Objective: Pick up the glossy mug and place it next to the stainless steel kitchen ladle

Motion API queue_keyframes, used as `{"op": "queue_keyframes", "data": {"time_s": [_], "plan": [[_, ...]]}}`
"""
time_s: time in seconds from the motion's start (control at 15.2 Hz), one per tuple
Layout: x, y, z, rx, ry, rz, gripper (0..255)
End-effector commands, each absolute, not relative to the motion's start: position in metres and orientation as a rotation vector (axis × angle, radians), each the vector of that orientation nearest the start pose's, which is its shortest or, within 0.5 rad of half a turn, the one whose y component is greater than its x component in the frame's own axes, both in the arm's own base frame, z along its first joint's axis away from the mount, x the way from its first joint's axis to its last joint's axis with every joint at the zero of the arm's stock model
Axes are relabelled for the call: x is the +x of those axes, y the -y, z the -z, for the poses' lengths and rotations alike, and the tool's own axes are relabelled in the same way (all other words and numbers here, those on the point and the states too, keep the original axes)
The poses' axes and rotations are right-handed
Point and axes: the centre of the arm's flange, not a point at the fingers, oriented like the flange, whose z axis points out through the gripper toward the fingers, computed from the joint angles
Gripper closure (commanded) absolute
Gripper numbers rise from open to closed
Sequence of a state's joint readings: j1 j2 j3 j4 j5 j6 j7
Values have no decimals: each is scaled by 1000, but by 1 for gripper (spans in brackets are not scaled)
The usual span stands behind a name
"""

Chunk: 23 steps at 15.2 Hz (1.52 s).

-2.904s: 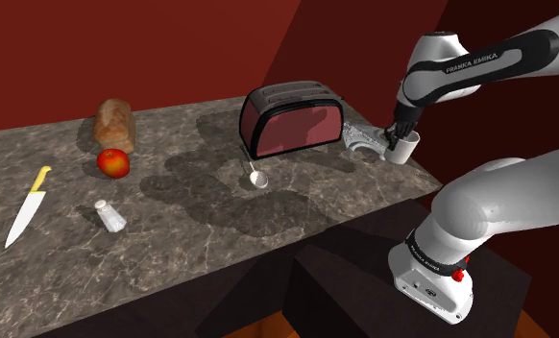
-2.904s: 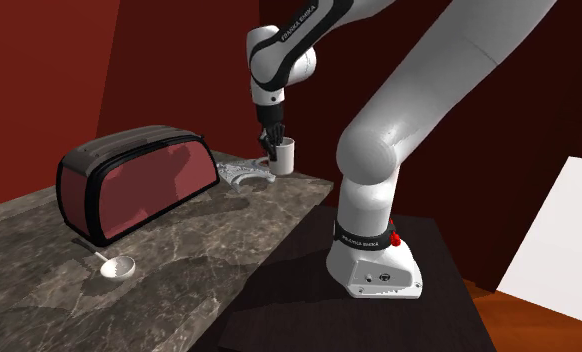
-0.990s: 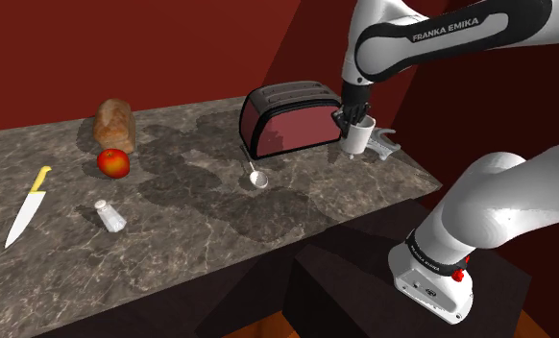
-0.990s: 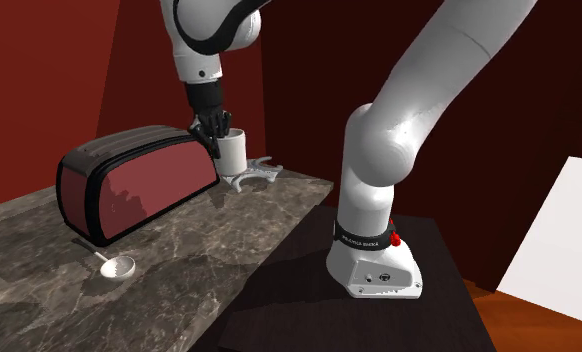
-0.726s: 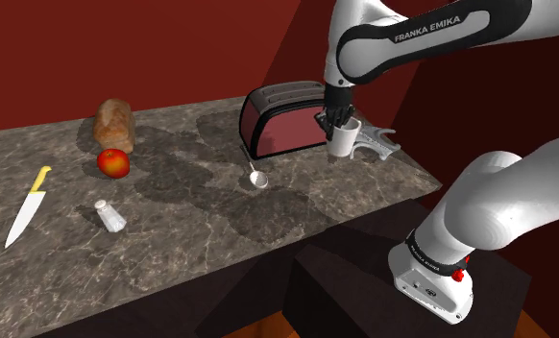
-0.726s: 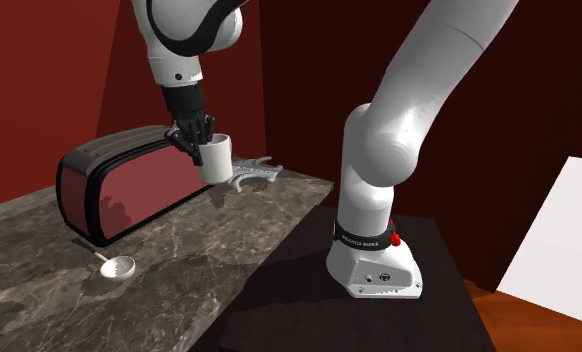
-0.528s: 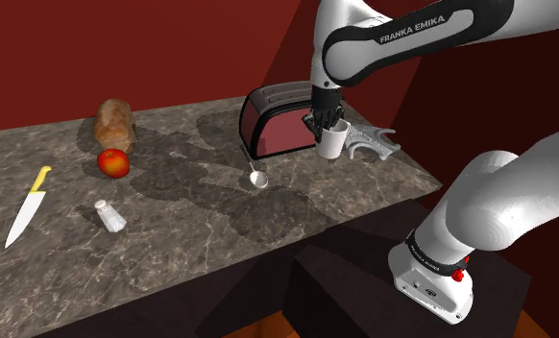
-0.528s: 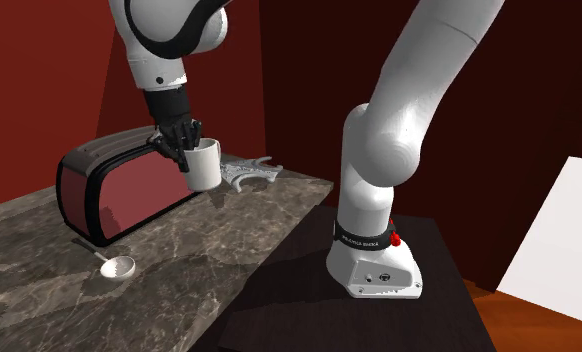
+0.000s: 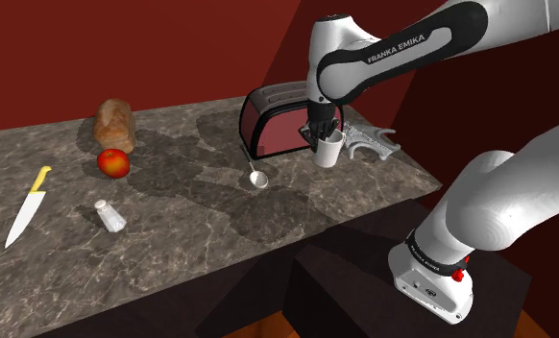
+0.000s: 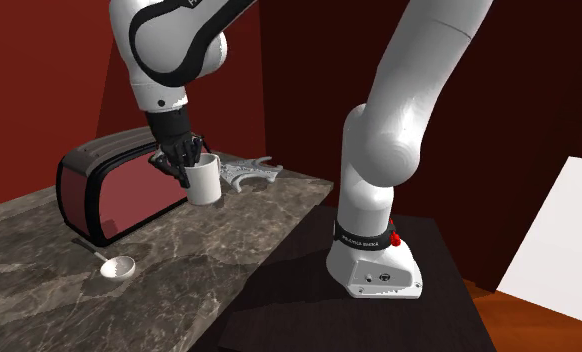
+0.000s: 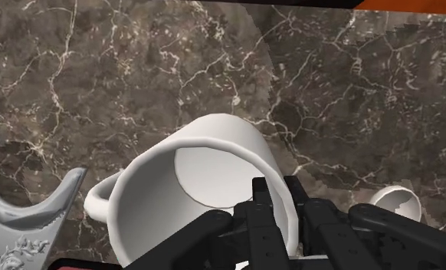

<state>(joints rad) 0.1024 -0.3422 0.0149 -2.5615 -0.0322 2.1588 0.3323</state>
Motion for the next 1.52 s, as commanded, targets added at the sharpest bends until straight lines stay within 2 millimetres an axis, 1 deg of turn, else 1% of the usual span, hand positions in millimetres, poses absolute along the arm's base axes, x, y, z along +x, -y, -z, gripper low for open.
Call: {"op": "queue_keyframes", "data": {"time_s": [0.0, 1.32, 1.39, 1.45], "plan": [[407, -46, -369, -3169, -314, -82, 255], [407, -46, -264, -3169, -314, -82, 255], [407, -46, -259, -3169, -314, -82, 255], [407, -46, -259, -3169, -314, -82, 255]]}}
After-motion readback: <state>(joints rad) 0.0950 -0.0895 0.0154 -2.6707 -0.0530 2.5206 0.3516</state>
